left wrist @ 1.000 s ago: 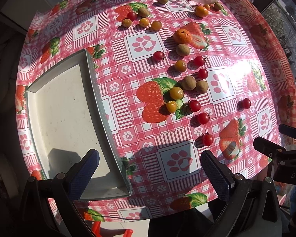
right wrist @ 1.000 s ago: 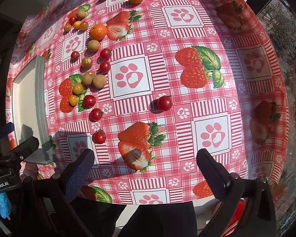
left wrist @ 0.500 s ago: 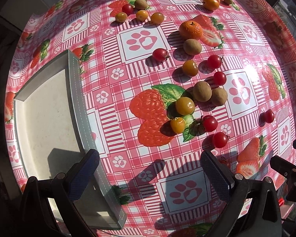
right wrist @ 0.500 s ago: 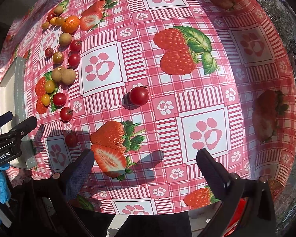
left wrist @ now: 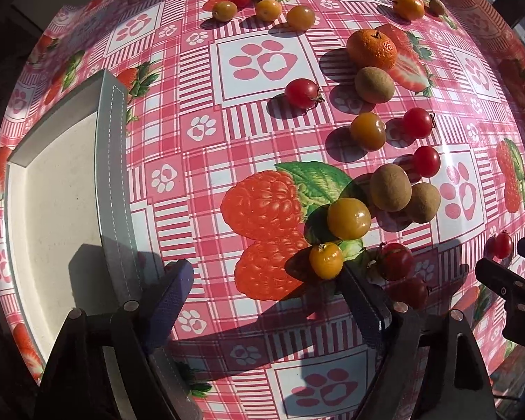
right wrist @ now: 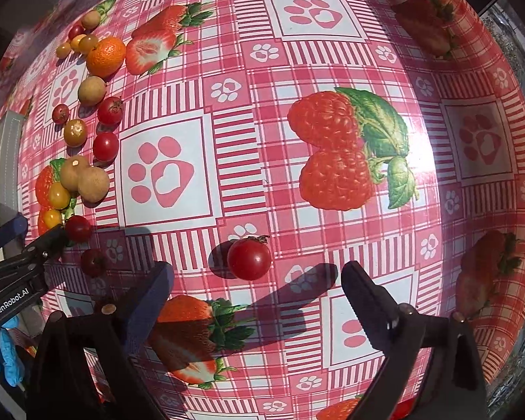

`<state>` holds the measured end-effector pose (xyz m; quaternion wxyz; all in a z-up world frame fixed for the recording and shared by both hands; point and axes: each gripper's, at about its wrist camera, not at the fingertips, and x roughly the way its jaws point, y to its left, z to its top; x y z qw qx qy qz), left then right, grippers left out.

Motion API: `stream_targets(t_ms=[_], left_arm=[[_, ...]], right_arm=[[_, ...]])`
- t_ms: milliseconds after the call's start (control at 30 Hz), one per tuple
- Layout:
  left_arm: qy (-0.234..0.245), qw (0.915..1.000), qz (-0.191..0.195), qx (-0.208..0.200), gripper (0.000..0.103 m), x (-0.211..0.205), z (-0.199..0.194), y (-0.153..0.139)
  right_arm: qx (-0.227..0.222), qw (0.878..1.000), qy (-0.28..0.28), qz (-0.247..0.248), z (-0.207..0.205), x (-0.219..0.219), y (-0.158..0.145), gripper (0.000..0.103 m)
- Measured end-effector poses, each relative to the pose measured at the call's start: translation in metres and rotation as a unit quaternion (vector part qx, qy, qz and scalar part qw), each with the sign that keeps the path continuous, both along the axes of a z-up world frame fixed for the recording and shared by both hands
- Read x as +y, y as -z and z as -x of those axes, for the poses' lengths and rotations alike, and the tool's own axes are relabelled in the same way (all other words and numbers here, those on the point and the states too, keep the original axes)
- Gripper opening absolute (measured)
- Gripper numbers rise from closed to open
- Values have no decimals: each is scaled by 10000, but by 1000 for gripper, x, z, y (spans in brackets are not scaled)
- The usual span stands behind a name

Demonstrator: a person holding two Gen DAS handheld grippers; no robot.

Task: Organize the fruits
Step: 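Close the left tool on the yellow cherry tomato while the right tool grasps a red cherry tomato, then carry both tomatoes over the white tray and open both tools to drop them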

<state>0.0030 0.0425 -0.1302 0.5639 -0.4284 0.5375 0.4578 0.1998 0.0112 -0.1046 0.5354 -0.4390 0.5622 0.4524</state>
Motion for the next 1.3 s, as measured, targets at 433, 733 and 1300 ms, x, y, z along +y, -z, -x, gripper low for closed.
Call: stream_targets(t_ms=[433, 733, 1300], left_arm=[[136, 9988, -12, -470, 19, 5, -31, -8], [-89, 9944, -237, -1026, 19, 0, -9, -53], [-612, 9916, -595, -974, 19, -17, 90, -111]], right_arm=[[216, 9989, -162, -376, 33, 0, -20, 24], [747, 9960, 67, -492, 8, -11, -41, 24], [1119, 9898, -593, -659, 77, 4, -80, 24]])
